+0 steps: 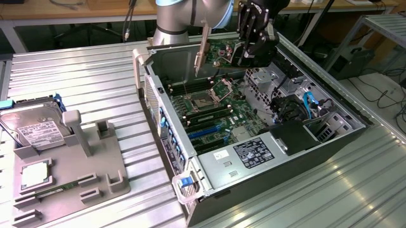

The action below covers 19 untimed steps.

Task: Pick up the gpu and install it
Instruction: 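Insert the gpu into the slot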

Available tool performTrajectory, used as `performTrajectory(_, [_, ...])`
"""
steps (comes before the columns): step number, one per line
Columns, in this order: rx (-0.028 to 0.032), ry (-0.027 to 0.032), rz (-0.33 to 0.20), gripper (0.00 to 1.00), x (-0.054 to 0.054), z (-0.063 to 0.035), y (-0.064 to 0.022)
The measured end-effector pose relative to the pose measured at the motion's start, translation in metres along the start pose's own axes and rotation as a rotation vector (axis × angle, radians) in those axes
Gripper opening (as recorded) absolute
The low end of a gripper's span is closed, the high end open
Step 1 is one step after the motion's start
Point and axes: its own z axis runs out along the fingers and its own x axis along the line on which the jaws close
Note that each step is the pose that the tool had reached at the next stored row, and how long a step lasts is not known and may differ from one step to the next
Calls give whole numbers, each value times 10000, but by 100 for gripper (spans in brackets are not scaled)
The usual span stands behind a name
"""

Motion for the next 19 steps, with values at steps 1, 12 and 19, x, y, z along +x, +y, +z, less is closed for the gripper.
performTrajectory(1, [30,-11,-8,28,0,2,0])
performTrajectory(12, [103,-66,-794,28,-1,114,3])
performTrajectory(19, [49,-80,-1953,28,-7,181,3])
